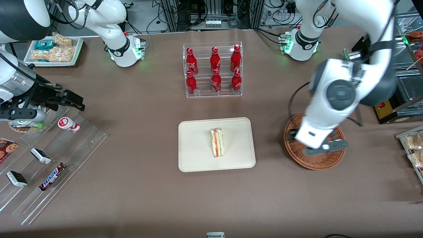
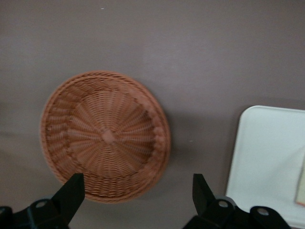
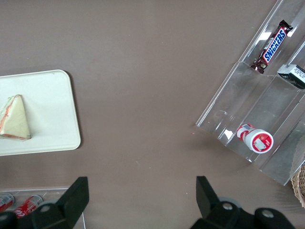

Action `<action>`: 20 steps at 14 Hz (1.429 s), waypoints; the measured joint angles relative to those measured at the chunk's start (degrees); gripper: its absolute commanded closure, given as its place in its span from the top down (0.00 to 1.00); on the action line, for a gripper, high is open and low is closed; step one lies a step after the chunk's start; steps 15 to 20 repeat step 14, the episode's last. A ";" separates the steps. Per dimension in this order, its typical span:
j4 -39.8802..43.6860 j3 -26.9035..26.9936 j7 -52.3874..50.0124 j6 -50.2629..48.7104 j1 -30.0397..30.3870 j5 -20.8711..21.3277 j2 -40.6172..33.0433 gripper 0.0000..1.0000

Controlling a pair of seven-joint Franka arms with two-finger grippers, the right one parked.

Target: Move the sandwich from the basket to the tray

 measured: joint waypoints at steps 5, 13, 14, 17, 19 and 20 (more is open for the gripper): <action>-7.31 0.01 20.19 -4.71 7.20 -0.89 -10.64 1.00; -2.57 0.15 33.02 -10.24 11.28 -3.95 -18.21 1.00; -1.78 0.17 33.02 -10.54 11.35 -4.73 -18.22 1.00; -1.78 0.17 33.02 -10.54 11.35 -4.73 -18.22 1.00; -1.78 0.17 33.02 -10.54 11.35 -4.73 -18.22 1.00; -1.78 0.17 33.02 -10.54 11.35 -4.73 -18.22 1.00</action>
